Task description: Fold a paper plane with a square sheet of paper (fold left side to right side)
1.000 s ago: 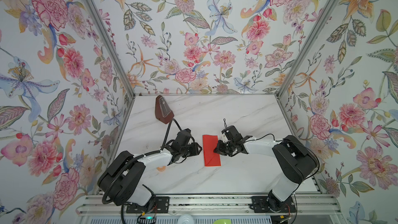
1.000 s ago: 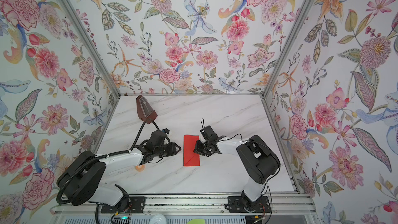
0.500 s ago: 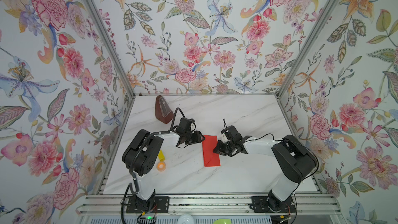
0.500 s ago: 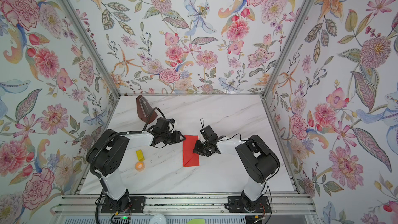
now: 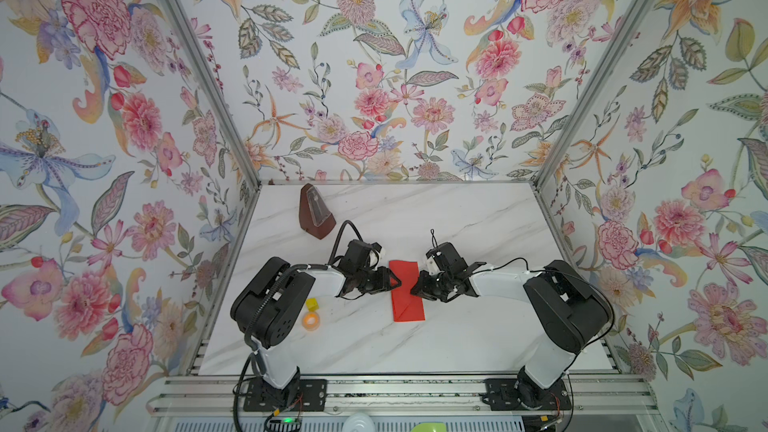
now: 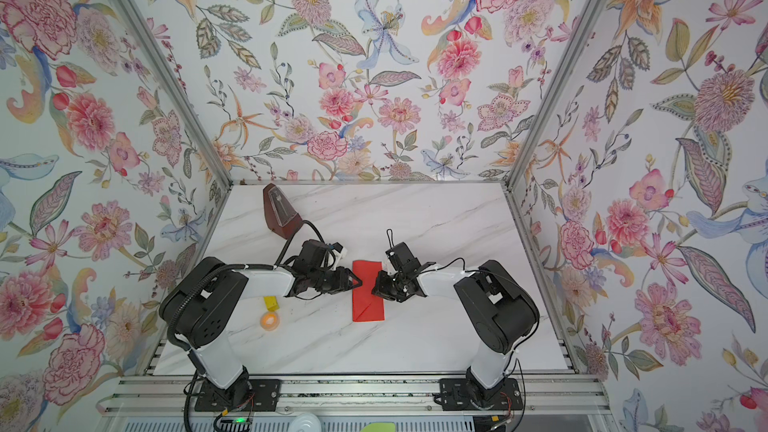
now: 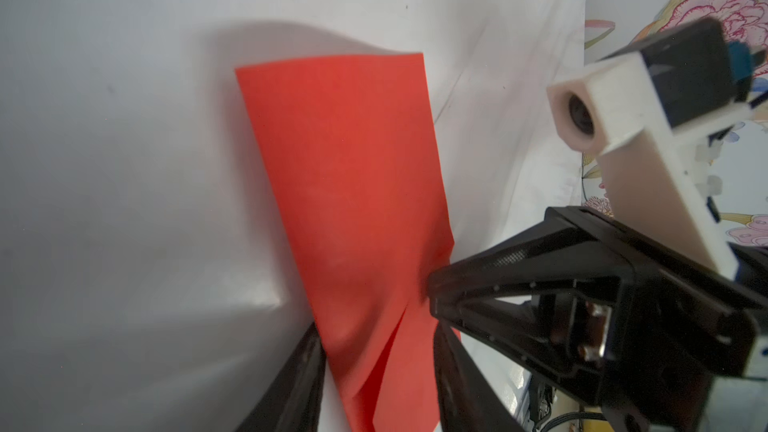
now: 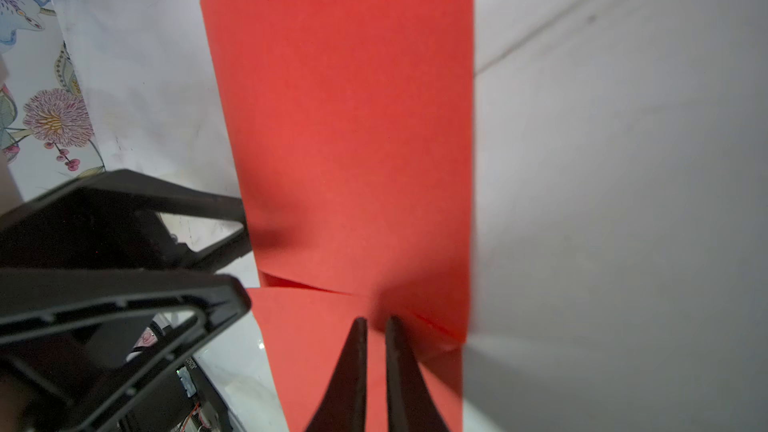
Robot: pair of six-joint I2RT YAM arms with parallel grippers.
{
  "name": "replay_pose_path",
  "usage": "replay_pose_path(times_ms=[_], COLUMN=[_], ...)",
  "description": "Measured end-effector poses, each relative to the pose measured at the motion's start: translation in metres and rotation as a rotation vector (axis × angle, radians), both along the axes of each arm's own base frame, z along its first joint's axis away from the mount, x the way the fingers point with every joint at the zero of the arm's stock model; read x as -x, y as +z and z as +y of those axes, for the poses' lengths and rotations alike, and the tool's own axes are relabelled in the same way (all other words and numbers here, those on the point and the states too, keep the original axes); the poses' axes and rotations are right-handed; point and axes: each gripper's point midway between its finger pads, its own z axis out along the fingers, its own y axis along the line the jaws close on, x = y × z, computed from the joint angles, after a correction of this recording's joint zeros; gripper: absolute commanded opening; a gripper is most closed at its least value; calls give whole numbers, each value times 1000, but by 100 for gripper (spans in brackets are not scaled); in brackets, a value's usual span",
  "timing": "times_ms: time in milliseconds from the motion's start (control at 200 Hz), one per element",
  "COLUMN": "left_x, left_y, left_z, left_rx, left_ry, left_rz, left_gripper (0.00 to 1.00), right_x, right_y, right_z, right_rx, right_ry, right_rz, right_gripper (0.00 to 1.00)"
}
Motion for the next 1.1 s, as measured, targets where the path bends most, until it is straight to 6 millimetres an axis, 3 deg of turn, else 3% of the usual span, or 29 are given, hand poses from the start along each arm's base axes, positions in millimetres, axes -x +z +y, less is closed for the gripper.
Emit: replay_pose_path(times_ms=[245, 550, 761, 916, 1101], left_x=[23, 23, 22, 16, -10], left_y=[-4, -2, 2, 21, 75], left_z=[-4, -1, 3, 17, 43], left_rx=[14, 8, -17, -119, -326], left_ry=[-13, -3, 10, 14, 49], left_rz=[41, 29, 8, -59, -245], left_gripper=[29, 12, 4, 2, 1], right_x=[0, 0, 0, 1, -13], right_y=[0, 0, 2, 10, 32], right_z=[0, 1, 1, -10, -33], right_rx=[0, 0, -4, 26, 35], right_ry=[1, 1, -3, -27, -89], right_rz=[0, -1, -2, -2, -47], right_gripper=[13, 14, 22, 26, 28])
